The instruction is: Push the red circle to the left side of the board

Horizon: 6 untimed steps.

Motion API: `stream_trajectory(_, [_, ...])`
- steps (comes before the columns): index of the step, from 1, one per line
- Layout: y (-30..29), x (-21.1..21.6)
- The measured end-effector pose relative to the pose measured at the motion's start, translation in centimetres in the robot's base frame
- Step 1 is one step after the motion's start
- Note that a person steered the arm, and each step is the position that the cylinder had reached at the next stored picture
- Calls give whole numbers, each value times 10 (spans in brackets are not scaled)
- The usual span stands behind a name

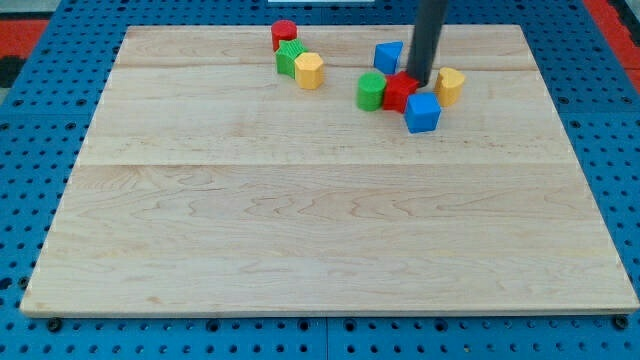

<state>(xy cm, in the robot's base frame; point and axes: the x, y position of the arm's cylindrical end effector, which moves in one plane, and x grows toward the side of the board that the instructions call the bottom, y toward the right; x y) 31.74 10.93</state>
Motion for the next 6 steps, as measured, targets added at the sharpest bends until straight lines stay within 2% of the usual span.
stream_trajectory(2, [-112, 45])
stream_trajectory(3, [-113, 23])
stream_trajectory(4, [-63, -13])
stream_trajectory(5, [-106, -59])
stream_trajectory(6, [-108, -100])
